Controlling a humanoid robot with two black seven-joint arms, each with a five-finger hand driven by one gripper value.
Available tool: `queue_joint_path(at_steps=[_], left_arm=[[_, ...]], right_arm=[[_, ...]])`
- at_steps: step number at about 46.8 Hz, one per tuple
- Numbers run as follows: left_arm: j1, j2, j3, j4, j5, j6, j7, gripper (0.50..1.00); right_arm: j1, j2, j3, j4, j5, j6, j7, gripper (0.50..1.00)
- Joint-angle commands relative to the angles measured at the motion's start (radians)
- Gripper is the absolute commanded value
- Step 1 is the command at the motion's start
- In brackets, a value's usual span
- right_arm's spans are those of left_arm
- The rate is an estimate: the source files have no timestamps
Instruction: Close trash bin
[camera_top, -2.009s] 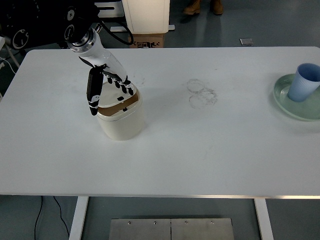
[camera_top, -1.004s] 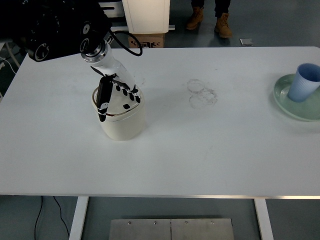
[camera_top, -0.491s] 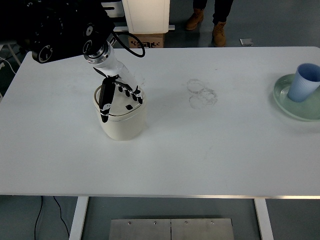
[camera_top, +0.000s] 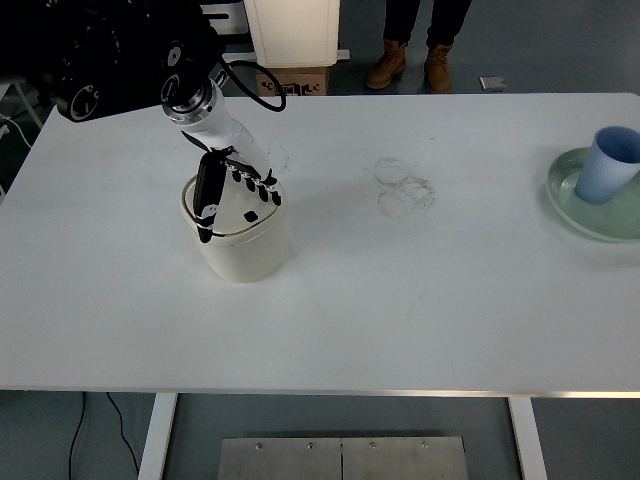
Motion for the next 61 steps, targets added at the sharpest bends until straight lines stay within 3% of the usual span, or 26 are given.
queue_joint_path(at_steps=[1, 26, 38, 61], left_arm=[[-0.013, 0.005, 0.001, 0.001, -0.002, 0.001, 0.001, 1.000], [-0.043, 0.032, 0.001, 0.023, -0.018, 0.001, -0.001, 1.000], [-0.044, 0.089, 0.001, 0.052, -0.025, 0.001, -0.001, 1.000], [-0.009, 0.190, -0.001, 0.239, -0.241, 0.001, -0.002, 1.000]], right_arm=[[0.000, 0.000, 0.000, 0.000, 0.000, 0.000, 0.000, 0.991], [0.000, 0.000, 0.000, 0.000, 0.000, 0.000, 0.000, 0.991], [0.000, 0.000, 0.000, 0.000, 0.000, 0.000, 0.000, 0.991], [0.000, 0.000, 0.000, 0.000, 0.000, 0.000, 0.000, 0.991]])
